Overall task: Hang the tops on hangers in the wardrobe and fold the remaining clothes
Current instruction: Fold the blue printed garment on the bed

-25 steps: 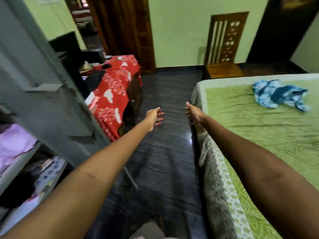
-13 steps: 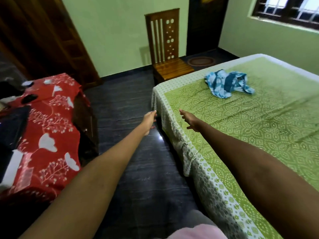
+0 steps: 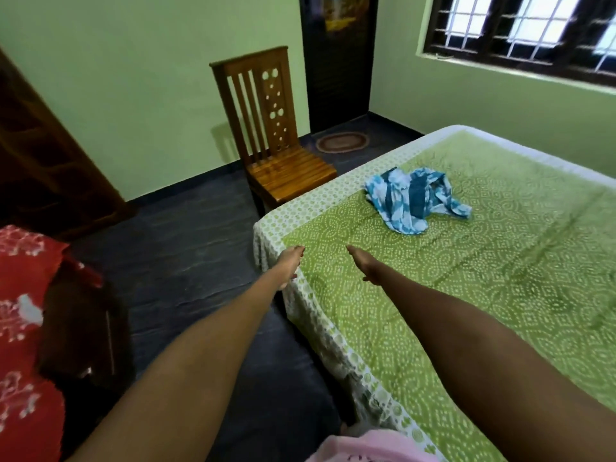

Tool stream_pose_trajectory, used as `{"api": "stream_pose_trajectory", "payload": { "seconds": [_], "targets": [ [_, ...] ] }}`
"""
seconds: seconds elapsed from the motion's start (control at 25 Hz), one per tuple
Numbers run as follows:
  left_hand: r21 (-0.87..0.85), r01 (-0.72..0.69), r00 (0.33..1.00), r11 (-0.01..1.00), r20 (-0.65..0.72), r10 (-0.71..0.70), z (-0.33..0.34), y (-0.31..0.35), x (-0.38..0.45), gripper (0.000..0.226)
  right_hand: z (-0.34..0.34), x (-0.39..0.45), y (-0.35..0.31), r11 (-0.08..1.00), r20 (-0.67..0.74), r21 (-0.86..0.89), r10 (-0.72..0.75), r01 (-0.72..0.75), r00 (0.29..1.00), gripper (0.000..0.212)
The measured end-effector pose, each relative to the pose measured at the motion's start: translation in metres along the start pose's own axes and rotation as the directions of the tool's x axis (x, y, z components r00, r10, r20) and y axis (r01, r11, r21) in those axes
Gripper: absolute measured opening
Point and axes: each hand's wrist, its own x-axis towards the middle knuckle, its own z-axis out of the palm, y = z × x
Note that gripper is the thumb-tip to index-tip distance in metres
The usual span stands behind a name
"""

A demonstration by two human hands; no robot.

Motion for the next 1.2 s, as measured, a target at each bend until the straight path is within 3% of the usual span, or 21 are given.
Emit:
{"api": "stream_pose_trajectory", "payload": {
  "seconds": [0.24,0.44,0.6,0.76,1.0,1.08,1.2],
  "targets": [
    [0.005,0.011,0.998,1.000,0.069,-0.011,0.010,0.088,0.118,0.043,-0.038,0.090,-0.044,0.988,-0.092,0.137,0.087,-0.074,0.992,0.057],
    [0.128,0.010,0.987,0.992,0.159,-0.031,0.035,0.126,0.224,0.040,-0.071,0.171,-0.067,0.957,-0.184,0.256,0.183,-0.133,0.966,0.060],
    [0.197,0.003,0.949,0.980,0.308,-0.065,0.057,0.160,0.317,0.039,-0.089,0.241,-0.082,0.938,-0.310,0.332,0.213,-0.105,0.926,0.056],
    [0.259,0.007,0.917,0.966,0.383,-0.110,0.074,0.193,0.378,0.038,-0.097,0.289,-0.104,0.895,-0.343,0.412,0.326,-0.171,0.881,0.054],
    [0.307,0.038,0.887,0.951,0.428,-0.173,0.123,0.199,0.458,0.034,-0.112,0.369,-0.074,0.709,-0.344,0.680,0.533,-0.186,0.773,0.046],
    [0.283,0.066,0.890,0.957,0.416,-0.185,0.139,0.191,0.479,0.036,-0.122,0.401,-0.057,0.693,-0.357,0.694,0.566,-0.195,0.743,0.041],
    [0.284,0.132,0.891,0.950,0.386,-0.239,0.162,0.172,0.516,0.034,-0.151,0.457,-0.034,0.755,-0.414,0.613,0.559,-0.234,0.718,0.028]
  ]
}}
